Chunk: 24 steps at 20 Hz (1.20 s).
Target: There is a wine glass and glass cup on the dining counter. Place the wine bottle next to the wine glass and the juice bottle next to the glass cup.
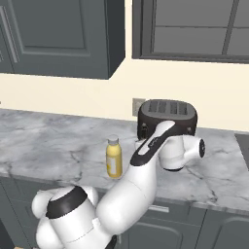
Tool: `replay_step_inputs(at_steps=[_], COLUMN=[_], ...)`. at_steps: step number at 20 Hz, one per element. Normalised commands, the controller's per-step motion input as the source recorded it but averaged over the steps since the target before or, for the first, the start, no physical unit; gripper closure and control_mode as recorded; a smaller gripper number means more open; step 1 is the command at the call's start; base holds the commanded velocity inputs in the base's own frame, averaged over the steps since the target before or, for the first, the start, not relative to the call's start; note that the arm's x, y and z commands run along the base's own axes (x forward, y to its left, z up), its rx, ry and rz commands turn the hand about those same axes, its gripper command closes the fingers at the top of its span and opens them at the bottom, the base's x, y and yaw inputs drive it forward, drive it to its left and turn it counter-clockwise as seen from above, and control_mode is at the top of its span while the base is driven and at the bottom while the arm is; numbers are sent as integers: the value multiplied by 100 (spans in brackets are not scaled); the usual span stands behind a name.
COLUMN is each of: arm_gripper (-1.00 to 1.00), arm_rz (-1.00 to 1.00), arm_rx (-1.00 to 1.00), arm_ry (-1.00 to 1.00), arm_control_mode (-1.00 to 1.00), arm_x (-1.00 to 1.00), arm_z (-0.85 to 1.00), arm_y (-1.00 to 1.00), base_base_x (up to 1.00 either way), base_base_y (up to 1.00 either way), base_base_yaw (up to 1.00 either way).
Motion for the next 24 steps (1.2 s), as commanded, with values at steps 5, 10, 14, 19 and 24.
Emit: replay_step_inputs(at_steps=[5,10,14,19,24], arm_gripper=[100,100,100,100,100], arm_rz=[0,0,0,0,0], arm_rx=[0,-2,-3,0,0], arm_ry=[0,-3,-4,0,0], arm_control_mode=[-100,-100,-100,-100,-100], arm_x=[-45,-49,-45,-39,-40], arm_z=[42,31,32,37,37], arm_y=[-3,0,7,15,16], base_base_x=[0,0,0,0,0], base_base_y=[0,0,0,0,0], base_base_yaw=[0,0,0,0,0])
